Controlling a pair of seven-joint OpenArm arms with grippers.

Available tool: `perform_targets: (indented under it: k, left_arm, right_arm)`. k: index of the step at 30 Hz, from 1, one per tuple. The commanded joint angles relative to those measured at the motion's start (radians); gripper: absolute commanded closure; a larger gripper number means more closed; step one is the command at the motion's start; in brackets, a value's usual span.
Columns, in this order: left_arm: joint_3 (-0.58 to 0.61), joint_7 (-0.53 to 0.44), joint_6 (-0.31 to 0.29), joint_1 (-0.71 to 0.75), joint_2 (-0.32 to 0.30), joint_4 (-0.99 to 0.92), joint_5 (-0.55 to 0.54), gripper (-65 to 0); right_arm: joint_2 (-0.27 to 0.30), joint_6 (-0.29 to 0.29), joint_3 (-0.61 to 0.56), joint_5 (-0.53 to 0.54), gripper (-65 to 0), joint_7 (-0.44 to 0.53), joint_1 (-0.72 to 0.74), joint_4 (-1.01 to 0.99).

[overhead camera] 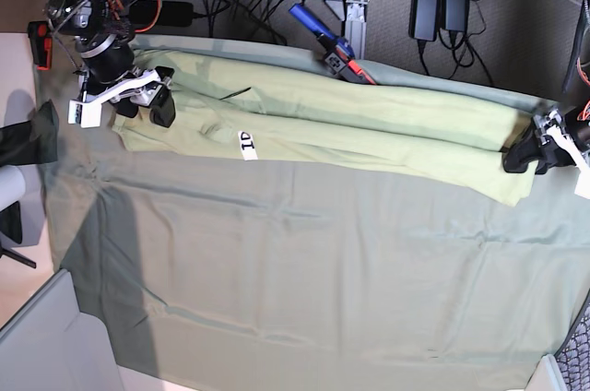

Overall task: Fold the T-shirt properly
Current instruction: 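Release the edge and regrasp the folded strip ends with both grippers, then swing the hem end of the strip with the left gripper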

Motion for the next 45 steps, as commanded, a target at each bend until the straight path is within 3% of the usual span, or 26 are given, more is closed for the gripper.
perform_targets:
  k: [1, 6, 11, 22, 26, 35, 43, 45]
  left_arm:
    - [0.004, 0.029, -0.009, -0.005, -0.011, 0.01, 0.0, -42.2]
    - [0.004, 0.042, -0.009, -0.005, -0.011, 0.01, -0.003, -26.3]
    - [0.004, 0.032, -0.009, -0.005, -0.011, 0.01, -0.019, 0.0]
    - [0.003, 0.006, -0.009, -0.117, -0.048, 0.011, 0.013, 0.0]
    - [0.004, -0.003, -0.009, -0.204, -0.047, 0.009, 0.081, 0.0]
    - [0.034, -0.167, -0.009, -0.396, -0.064, -0.121, 0.291, 0.0]
    - [0.231, -0.297, -0.009, -0.619, -0.064, -0.348, 0.509, 0.0]
    - [0.255, -0.29, -0.009, -0.632, -0.065, -0.359, 0.517, 0.0]
  right_arm:
    - [0.014, 0.019, 0.008, 0.013, -44.3, 0.026, 0.002, 0.017]
    - [0.014, 0.019, 0.008, 0.013, -44.3, 0.026, 0.002, 0.017]
    - [0.014, 0.02, 0.008, 0.012, -44.3, 0.053, 0.002, 0.017]
    - [0.014, 0.019, 0.022, 0.005, -44.3, 0.067, 0.002, 0.017]
    - [0.014, 0.02, 0.064, 0.006, -44.3, 0.067, 0.017, 0.017]
    - [0.014, 0.02, 0.153, 0.032, -44.3, 0.063, 0.05, 0.017]
    - [0.014, 0.02, 0.157, 0.037, -44.3, 0.052, 0.049, 0.017]
    - [0.014, 0.02, 0.157, 0.048, -44.3, 0.048, 0.049, 0.017]
